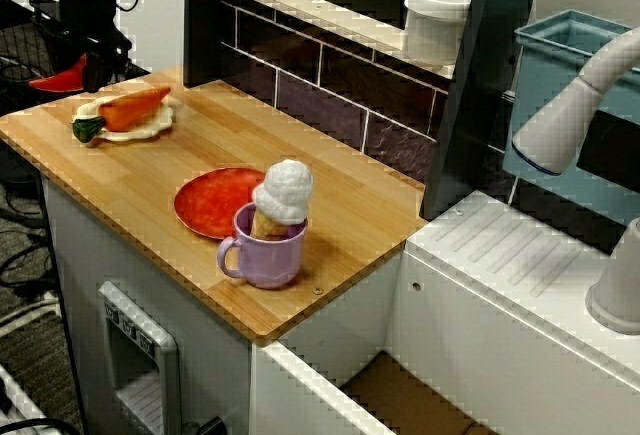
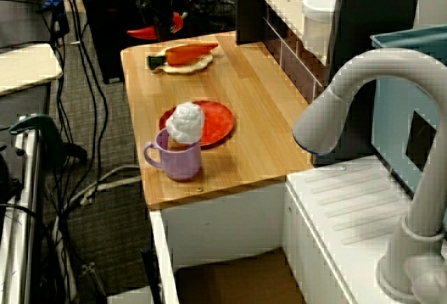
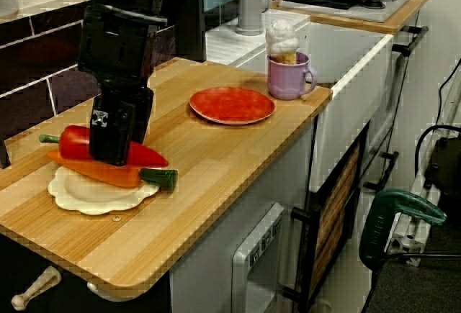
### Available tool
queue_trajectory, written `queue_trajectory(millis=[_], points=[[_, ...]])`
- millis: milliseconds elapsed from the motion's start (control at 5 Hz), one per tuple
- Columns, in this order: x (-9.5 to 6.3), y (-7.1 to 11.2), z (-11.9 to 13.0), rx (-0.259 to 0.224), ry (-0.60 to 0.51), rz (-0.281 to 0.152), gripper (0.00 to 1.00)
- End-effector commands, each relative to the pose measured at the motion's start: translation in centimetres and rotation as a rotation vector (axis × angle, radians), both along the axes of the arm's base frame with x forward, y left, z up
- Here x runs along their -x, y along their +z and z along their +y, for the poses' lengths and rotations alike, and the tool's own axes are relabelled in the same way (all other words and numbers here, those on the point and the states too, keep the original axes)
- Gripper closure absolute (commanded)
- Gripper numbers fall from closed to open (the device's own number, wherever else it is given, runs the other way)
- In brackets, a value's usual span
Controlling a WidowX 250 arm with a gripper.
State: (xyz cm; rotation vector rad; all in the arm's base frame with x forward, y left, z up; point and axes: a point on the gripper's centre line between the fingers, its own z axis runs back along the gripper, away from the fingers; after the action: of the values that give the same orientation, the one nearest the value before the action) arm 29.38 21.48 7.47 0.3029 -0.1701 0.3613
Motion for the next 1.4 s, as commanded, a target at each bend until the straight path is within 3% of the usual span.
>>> queue_trajectory(millis=[0, 800, 1000, 1200], points=[[-0.03, 0.63, -1.46, -0.049, -0.011, -0.026, 1.00], [-0.02, -0.02, -1.67, -0.055, -0.030, -0.010, 1.00], [0.02, 0.11, -1.58, -0.047, -0.036, -0.015, 0.17], [0.21, 0.30, -1.48, -0.037, -0.043, -0.023, 0.00]])
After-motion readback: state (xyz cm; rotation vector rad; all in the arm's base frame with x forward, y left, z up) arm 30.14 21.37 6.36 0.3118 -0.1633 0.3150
